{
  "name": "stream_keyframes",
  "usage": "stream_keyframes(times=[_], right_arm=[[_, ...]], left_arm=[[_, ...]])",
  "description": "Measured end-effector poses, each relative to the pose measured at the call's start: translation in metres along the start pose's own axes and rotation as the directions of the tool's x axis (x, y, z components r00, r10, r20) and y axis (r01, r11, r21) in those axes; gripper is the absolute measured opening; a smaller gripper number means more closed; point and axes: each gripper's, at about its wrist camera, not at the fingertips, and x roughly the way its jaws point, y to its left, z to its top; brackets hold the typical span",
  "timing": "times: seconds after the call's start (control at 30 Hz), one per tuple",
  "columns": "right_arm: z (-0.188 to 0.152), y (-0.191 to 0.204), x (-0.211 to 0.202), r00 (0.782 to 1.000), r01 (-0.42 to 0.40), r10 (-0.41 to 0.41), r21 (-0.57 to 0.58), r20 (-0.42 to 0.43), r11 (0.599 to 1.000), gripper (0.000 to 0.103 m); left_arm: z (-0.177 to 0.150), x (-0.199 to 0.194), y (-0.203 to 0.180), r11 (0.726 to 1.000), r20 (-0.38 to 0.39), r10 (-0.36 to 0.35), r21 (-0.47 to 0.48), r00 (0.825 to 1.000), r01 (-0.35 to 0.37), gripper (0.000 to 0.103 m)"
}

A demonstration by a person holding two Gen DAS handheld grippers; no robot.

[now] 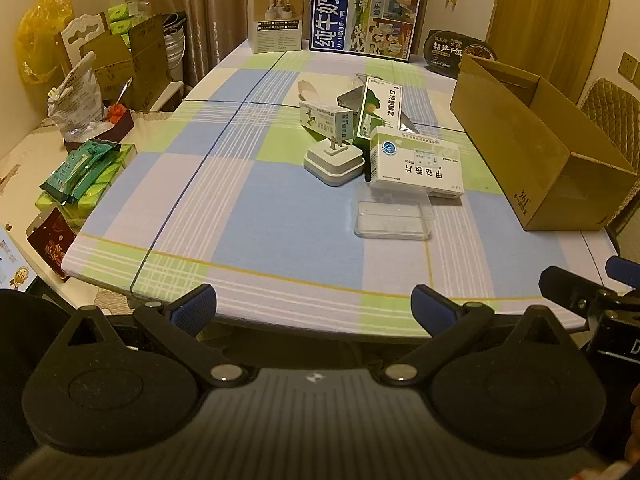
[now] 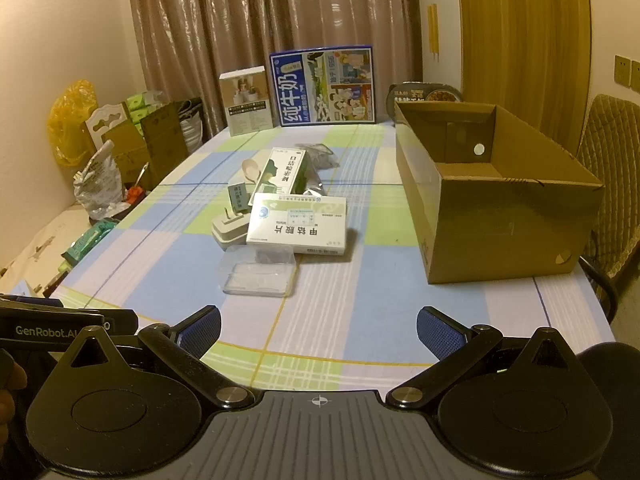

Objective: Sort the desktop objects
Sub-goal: 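Move both tools toward the items in the middle of the table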

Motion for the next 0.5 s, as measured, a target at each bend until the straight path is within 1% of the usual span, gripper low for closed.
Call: stream_keyframes(times=[0.37, 0.5], right_arm=[[-0.0016, -0.0013, 0.0032, 1.000, -0.003, 0.003, 0.002, -0.006, 1.000, 0.101], [-0.0006, -0.0020, 0.0015, 1.000, -0.021, 0.021, 0.010, 0.015, 1.000, 0.101]], left_arm=[[-0.0004, 0.0014, 0.0007, 1.000, -0.005, -0.001, -0.002, 1.000, 0.001, 0.102], [-0.0012, 0.0013, 0.0013, 1.000, -0.007, -0.003, -0.003, 1.000, 0.003, 0.102]])
